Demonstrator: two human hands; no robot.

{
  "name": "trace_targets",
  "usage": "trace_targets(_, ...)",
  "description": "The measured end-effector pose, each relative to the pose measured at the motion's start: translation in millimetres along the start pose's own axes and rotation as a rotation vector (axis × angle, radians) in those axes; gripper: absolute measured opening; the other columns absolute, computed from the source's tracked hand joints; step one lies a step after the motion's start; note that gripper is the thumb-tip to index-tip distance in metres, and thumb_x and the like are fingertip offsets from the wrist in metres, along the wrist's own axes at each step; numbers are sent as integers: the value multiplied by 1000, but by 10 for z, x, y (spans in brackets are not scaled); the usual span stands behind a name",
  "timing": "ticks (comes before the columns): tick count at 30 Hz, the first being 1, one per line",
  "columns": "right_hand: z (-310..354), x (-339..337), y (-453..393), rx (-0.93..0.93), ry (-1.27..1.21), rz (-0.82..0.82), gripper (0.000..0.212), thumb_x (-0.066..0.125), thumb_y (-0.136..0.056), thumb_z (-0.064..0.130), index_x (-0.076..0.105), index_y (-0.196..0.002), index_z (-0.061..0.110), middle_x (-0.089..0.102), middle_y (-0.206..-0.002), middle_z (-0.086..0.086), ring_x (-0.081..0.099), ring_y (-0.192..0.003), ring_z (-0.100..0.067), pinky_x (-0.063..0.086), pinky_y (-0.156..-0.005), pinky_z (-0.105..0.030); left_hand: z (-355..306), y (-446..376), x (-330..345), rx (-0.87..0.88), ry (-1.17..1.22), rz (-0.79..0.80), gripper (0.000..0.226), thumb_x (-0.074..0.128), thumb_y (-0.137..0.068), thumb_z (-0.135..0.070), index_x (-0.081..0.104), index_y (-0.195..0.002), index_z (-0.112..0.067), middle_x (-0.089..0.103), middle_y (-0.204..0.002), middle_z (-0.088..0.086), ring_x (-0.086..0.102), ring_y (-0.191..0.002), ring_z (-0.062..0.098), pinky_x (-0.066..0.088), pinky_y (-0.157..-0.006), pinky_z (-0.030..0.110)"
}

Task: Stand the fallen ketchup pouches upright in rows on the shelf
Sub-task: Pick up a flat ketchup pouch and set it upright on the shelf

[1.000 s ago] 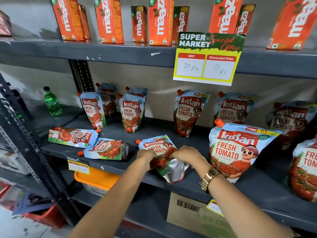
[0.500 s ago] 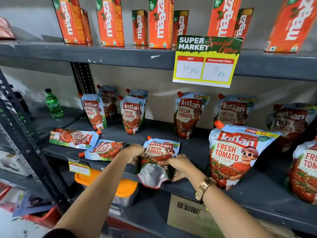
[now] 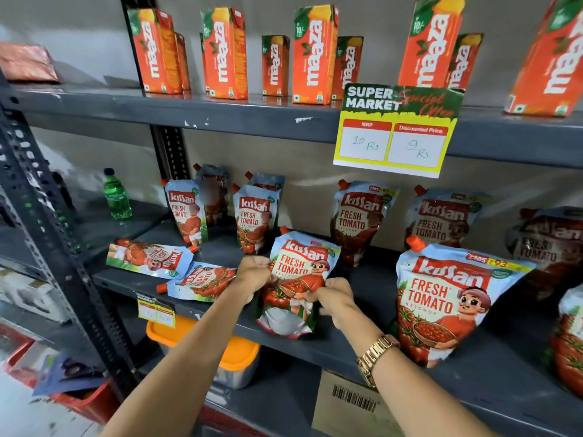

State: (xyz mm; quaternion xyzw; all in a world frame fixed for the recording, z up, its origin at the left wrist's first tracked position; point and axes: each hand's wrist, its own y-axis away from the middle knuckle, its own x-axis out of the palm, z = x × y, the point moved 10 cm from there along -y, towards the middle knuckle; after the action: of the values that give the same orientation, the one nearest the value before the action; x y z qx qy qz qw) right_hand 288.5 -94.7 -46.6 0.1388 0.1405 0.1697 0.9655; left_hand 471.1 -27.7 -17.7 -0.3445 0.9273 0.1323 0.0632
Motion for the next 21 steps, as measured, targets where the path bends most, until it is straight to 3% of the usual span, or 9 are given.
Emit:
trace_targets(3, 210, -65, -2, -177, 57, -114, 22, 76, -65, 2, 64, -83, 6, 70, -80, -4, 65, -80, -21, 53, -71, -31, -199, -45, -43, 79, 64, -36, 49, 52, -78, 23, 54, -124, 6, 58, -129, 21, 56, -115, 26, 49, -70, 16)
trace_targets(6, 329, -117, 55, -322, 82, -208, 28, 77, -67, 5, 56, -81, 18, 55, -68, 17, 53, -64, 1, 38, -55, -13, -247, -86, -32, 116, 132, -39, 50, 51, -77, 25, 55, -122, 3, 59, -128, 19, 55, -107, 19, 47, -57, 11)
trace_targets(8, 318, -127, 76, -382, 82, -230, 33, 76, -69, 4, 52, -82, 22, 48, -69, 25, 45, -62, 10, 31, -52, -5, -217, -121, 4, 134, 168, -24, 49, 51, -77, 25, 56, -120, 2, 60, -127, 20, 57, -105, 20, 52, -65, 16)
trace_targets(10, 289, -136, 84, -416, 77, -229, 34, 75, -70, 3, 50, -82, 23, 49, -71, 24, 49, -63, 10, 33, -50, -3, -194, -143, 52, 140, 188, 14, 49, 51, -77, 24, 56, -120, 1, 61, -126, 18, 58, -105, 21, 52, -72, 20)
trace_targets(12, 259, -140, 74, -432, 65, -219, 34, 74, -71, 0, 51, -84, 22, 57, -76, 17, 57, -69, 1, 42, -57, -6, -192, -149, 87, 140, 190, 49, 50, 51, -78, 24, 55, -122, -1, 61, -126, 15, 57, -102, 16, 49, -65, 15)
trace_targets(15, 203, -136, 110, -445, 49, -212, 34, 71, -73, -2, 50, -89, 20, 66, -92, 0, 65, -84, -13, 57, -72, -31, -169, -137, 100, 139, 183, 75, 52, 53, -76, 25, 55, -120, -3, 61, -126, 15, 56, -104, 17, 50, -68, 20)
trace_targets(18, 145, -173, 173, -473, 121, -242, 36, 70, -74, 0, 47, -89, 22, 65, -99, -8, 64, -94, -22, 57, -78, -42, -87, -98, 110, 127, 199, 85, 54, 52, -73, 28, 56, -116, -4, 62, -125, 18, 56, -106, 21, 52, -83, 36)
trace_targets(21, 109, -212, 217, -481, 167, -232, 38, 70, -74, 2, 44, -92, 22, 63, -105, -10, 61, -103, -26, 56, -83, -47, -41, -35, 142, 128, 208, 95, 52, 52, -74, 27, 57, -114, -6, 63, -123, 17, 58, -107, 22, 50, -85, 36)
